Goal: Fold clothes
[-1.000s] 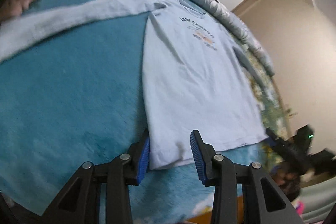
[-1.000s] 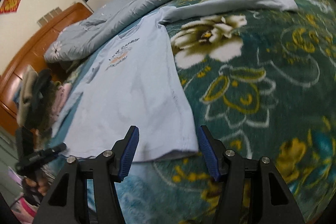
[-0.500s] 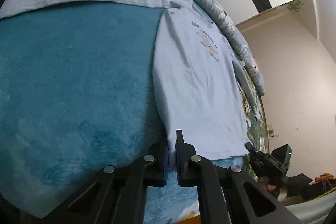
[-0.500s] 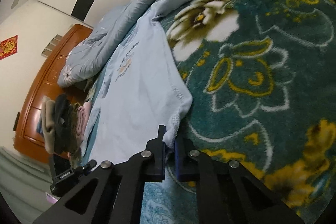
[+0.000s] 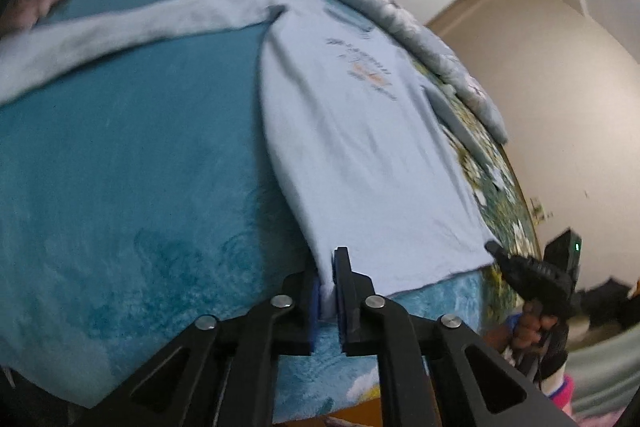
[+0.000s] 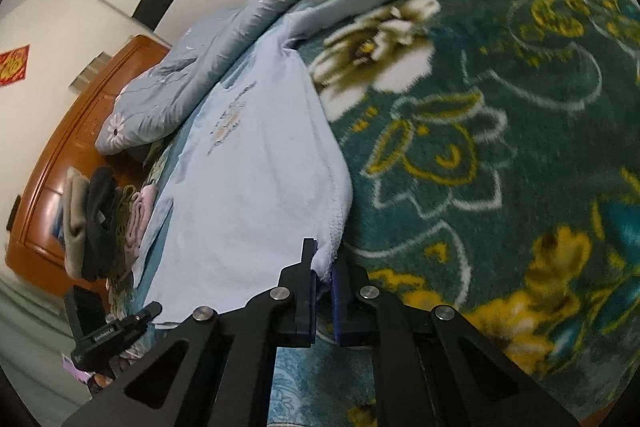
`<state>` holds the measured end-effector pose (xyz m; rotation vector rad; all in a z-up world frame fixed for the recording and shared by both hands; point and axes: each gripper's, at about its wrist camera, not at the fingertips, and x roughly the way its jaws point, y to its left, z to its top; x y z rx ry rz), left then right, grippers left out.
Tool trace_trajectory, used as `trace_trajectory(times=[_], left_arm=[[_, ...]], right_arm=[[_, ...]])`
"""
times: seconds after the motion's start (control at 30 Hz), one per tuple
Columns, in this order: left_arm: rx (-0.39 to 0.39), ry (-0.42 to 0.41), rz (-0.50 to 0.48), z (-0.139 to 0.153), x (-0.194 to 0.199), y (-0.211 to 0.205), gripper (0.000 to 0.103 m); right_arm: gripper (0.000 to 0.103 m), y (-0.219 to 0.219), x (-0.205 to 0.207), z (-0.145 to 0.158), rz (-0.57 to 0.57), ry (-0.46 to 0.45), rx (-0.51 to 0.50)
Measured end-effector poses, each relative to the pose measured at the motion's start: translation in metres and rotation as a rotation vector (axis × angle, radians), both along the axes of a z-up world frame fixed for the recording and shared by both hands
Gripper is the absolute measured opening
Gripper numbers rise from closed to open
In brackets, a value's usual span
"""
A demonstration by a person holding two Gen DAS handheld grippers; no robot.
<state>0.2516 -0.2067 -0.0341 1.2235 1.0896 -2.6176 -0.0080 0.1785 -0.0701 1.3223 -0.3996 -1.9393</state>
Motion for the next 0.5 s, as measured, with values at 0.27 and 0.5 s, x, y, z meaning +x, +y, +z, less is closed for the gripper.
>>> trace_trajectory(times=[0.27, 0.5], left_arm=[[-0.265, -0.004, 0.081, 0.042, 0.005, -0.023, 0.05], [-0.255, -0.003, 0.117, 0.041, -0.012, -0.036, 0.053]], right_arm=[[0.037, 0.049, -0.04, 0.035, -0.139, 0.16, 0.005], [0.037, 0.109, -0.161, 0.047, -0.495, 0.172, 0.103]])
